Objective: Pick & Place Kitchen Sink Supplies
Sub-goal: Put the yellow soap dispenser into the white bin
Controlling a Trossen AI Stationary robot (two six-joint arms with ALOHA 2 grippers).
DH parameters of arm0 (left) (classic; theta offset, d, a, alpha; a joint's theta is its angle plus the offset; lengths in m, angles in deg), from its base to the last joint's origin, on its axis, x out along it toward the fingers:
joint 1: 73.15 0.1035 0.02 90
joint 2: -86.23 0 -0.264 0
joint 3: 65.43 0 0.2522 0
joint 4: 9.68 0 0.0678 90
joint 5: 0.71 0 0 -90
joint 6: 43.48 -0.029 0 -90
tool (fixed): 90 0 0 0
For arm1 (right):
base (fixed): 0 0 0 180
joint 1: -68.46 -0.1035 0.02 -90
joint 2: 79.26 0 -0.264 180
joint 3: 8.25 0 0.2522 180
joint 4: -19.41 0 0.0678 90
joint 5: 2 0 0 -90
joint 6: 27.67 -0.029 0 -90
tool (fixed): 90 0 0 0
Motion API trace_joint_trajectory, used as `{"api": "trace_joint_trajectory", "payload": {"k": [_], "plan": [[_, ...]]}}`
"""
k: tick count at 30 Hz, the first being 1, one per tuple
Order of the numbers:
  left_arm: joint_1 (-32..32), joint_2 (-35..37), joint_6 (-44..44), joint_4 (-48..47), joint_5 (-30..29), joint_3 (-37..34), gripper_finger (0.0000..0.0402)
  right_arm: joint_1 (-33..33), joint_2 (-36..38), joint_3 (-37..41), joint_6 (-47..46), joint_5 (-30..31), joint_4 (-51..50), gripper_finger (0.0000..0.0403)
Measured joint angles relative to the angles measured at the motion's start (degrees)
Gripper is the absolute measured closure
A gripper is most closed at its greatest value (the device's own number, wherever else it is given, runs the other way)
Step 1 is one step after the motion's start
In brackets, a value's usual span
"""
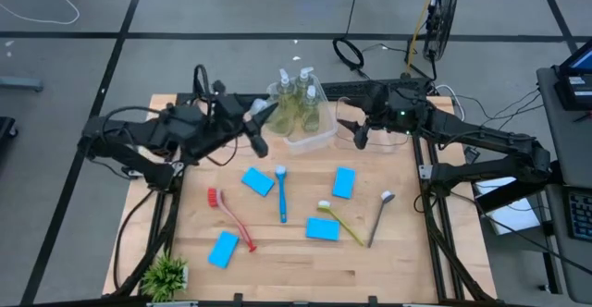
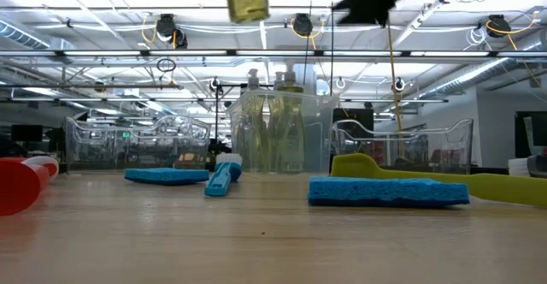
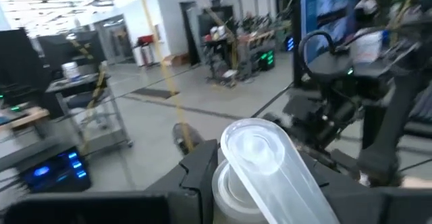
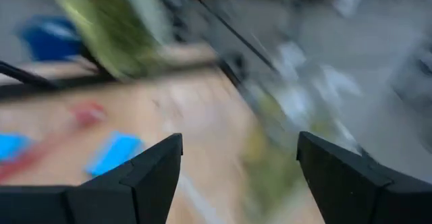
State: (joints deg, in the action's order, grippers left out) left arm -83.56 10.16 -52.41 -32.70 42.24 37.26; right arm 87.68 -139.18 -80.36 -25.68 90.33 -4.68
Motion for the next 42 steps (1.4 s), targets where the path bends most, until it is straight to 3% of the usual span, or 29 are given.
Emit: {"api": "trace_joint_trajectory", "payload": {"k": [3,9,20,27,33,42], "plan": [[2.0,-1.6,-0.1,3.2,2.1,0.0,0.0292,-0.9,-0.5,-0.1,1.9,-5.4,8.9,0.0124],[6.4,-5.2,-0.6,6.6,1.5,0.0,0.0292,-2.5,-0.5,-0.1,4.3,-5.4,15.7,0.0124],[14.8,-13.3,-2.6,13.0,-3.3,0.0,0.0292,-2.8,-0.7,0.0,8.1,-5.2,11.3,0.0124],[18.3,-16.8,3.1,12.4,-2.8,-0.1,0.0292,-2.7,-0.6,0.0,10.9,-4.9,5.3,0.0124],[19.9,-16.6,8.9,9.5,-3.2,-1.6,0.0292,-2.7,-0.6,0.0,12.1,-0.6,1.2,0.0124],[21.7,-16.7,16.5,9.4,-4.0,-7.2,0.0292,-2.7,-0.6,0.0,13.9,-0.6,0.7,0.0124]]}}
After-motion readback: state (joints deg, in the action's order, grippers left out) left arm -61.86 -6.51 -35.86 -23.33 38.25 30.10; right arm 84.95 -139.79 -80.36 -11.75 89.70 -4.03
